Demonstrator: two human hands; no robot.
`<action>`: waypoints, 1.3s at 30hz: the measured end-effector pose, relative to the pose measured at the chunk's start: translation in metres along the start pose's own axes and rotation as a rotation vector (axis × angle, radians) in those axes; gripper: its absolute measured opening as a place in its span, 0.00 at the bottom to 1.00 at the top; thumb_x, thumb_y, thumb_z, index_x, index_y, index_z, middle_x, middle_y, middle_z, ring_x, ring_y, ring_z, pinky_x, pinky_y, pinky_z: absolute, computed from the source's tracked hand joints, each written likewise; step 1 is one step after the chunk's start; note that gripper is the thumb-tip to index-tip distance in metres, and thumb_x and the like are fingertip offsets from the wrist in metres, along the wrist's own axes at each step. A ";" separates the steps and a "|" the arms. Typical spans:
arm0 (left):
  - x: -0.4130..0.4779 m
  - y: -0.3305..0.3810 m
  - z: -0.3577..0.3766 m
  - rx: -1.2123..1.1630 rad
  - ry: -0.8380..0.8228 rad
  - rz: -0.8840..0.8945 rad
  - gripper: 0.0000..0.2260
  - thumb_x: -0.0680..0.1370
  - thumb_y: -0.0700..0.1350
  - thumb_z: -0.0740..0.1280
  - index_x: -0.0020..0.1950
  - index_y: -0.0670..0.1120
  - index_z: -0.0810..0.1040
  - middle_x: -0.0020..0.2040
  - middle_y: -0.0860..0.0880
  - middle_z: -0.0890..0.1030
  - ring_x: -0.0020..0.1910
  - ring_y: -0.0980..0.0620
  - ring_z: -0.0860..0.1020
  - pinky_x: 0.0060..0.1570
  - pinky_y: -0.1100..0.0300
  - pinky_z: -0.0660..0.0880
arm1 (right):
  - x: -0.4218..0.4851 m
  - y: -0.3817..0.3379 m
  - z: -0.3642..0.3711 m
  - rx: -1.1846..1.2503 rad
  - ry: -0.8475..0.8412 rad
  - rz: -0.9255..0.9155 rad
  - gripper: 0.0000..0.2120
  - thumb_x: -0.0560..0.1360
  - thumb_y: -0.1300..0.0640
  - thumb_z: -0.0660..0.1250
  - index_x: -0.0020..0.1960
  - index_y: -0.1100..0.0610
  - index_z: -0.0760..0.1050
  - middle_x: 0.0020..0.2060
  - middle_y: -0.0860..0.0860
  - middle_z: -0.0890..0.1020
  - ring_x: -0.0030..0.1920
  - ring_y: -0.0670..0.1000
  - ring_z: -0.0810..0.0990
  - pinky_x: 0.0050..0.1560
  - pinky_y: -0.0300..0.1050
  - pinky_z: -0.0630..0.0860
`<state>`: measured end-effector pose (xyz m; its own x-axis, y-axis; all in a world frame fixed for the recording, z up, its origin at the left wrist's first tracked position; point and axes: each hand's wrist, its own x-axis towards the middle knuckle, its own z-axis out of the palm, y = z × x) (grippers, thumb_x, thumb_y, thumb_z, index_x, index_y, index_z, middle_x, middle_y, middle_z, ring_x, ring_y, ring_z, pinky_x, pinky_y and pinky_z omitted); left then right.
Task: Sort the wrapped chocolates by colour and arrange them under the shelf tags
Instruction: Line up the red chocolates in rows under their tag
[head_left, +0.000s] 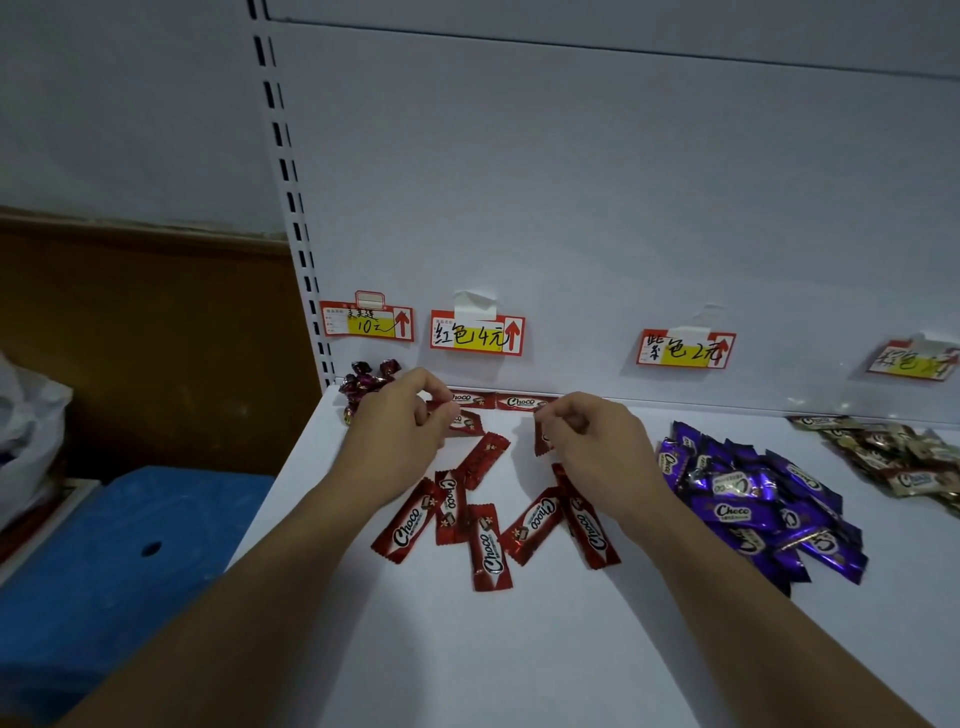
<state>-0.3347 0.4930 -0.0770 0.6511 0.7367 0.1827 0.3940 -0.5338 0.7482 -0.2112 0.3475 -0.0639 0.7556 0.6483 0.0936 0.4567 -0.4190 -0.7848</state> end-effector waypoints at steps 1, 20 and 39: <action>-0.001 0.000 -0.001 0.060 -0.023 0.004 0.09 0.79 0.50 0.66 0.58 0.51 0.75 0.33 0.49 0.78 0.35 0.54 0.78 0.36 0.63 0.72 | 0.000 0.000 0.001 -0.013 -0.009 0.007 0.08 0.80 0.54 0.61 0.53 0.50 0.79 0.43 0.41 0.81 0.43 0.43 0.77 0.42 0.34 0.72; -0.007 0.005 -0.001 0.694 -0.221 0.217 0.19 0.81 0.57 0.55 0.72 0.56 0.68 0.70 0.52 0.69 0.68 0.50 0.65 0.66 0.49 0.63 | -0.005 0.002 -0.007 -0.694 -0.235 -0.289 0.19 0.81 0.58 0.54 0.70 0.48 0.71 0.64 0.49 0.74 0.63 0.50 0.69 0.65 0.47 0.66; -0.004 -0.004 0.003 0.653 -0.277 0.213 0.21 0.82 0.50 0.52 0.75 0.56 0.61 0.73 0.52 0.62 0.70 0.49 0.59 0.67 0.49 0.59 | -0.009 0.000 0.002 -0.585 -0.240 -0.286 0.22 0.82 0.54 0.53 0.76 0.49 0.57 0.70 0.49 0.69 0.68 0.50 0.65 0.69 0.45 0.60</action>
<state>-0.3368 0.4906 -0.0826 0.8620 0.5044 0.0495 0.4908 -0.8551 0.1668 -0.2183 0.3428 -0.0660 0.4743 0.8786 0.0565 0.8513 -0.4413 -0.2839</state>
